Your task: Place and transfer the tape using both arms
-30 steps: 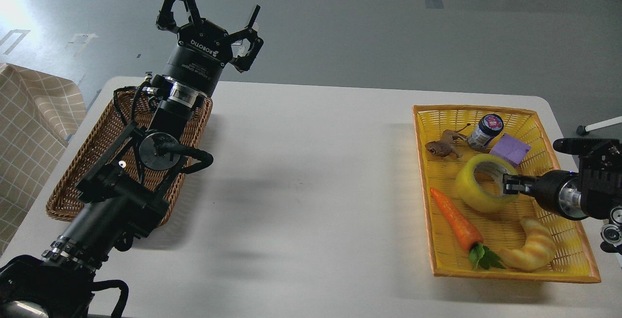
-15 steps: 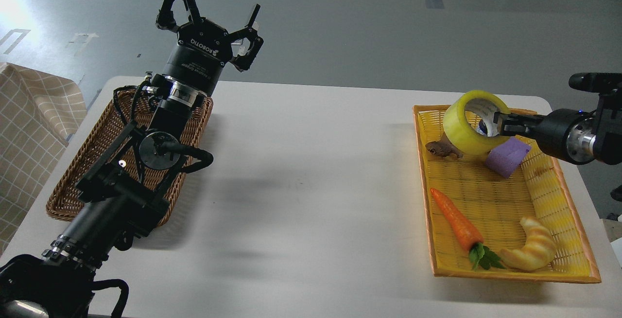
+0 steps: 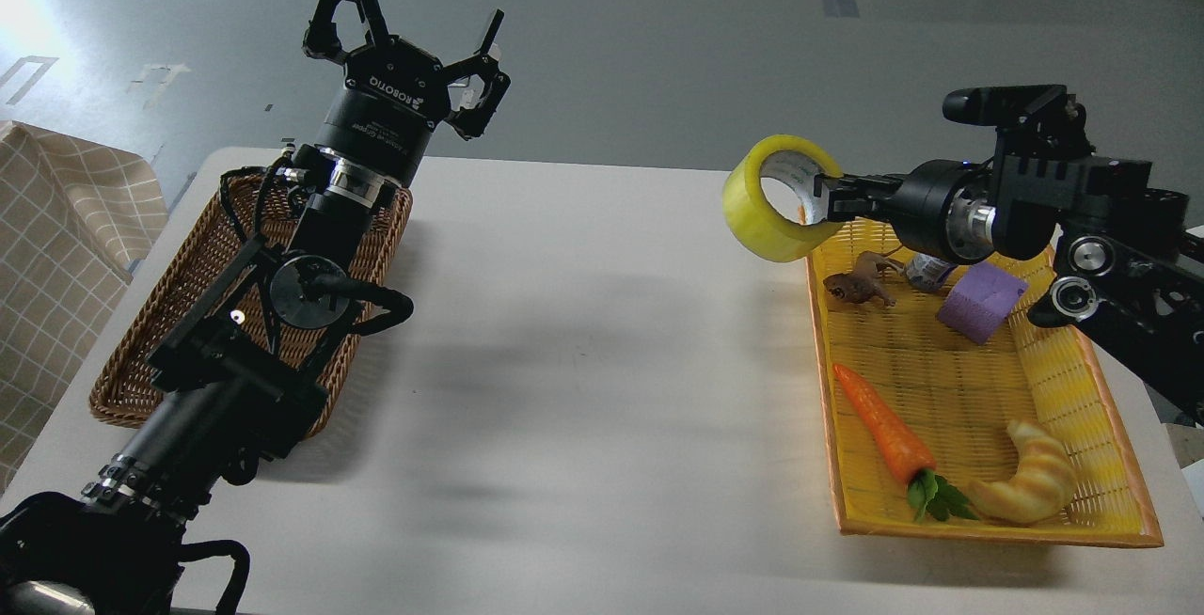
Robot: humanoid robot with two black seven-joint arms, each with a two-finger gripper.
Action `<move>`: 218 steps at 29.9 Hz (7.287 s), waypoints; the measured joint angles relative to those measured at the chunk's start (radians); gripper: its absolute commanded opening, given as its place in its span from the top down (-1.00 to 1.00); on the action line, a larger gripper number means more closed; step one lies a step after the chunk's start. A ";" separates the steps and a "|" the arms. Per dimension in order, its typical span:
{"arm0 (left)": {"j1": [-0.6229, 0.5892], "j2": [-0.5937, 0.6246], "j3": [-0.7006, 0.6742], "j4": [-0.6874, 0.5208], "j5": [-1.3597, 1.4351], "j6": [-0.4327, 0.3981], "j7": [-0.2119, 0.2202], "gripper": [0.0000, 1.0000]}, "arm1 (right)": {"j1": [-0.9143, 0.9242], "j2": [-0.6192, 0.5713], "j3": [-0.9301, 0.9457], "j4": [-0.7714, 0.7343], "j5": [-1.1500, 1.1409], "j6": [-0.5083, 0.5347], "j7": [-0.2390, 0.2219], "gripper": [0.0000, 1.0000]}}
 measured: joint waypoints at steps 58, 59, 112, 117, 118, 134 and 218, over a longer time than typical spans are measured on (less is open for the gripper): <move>0.003 -0.001 -0.009 0.001 -0.001 0.000 -0.014 -0.95 | 0.138 0.512 -0.354 -0.528 -0.009 0.000 0.051 0.41; 0.003 -0.001 -0.009 0.001 -0.001 0.000 -0.014 -0.95 | 0.138 0.512 -0.354 -0.528 -0.009 0.000 0.051 0.35; 0.001 0.014 0.009 0.008 0.002 0.000 -0.004 -0.95 | -0.220 0.208 0.732 -0.164 0.470 0.000 0.050 -0.98; 0.000 0.016 0.010 0.009 0.002 0.000 -0.002 -0.95 | -0.251 0.255 0.888 -0.170 0.647 0.000 0.050 -1.00; 0.000 0.016 0.010 0.009 0.002 0.000 -0.001 -0.95 | -0.255 0.263 0.908 -0.170 0.675 0.000 0.051 -1.00; 0.004 0.014 0.012 0.022 0.004 0.000 0.003 -0.95 | -0.398 0.352 1.016 -0.182 1.300 0.000 0.043 -1.00; -0.379 0.157 0.858 -0.069 1.634 0.127 0.352 -0.95 | -0.718 0.416 1.084 -0.127 1.514 0.000 0.061 -1.00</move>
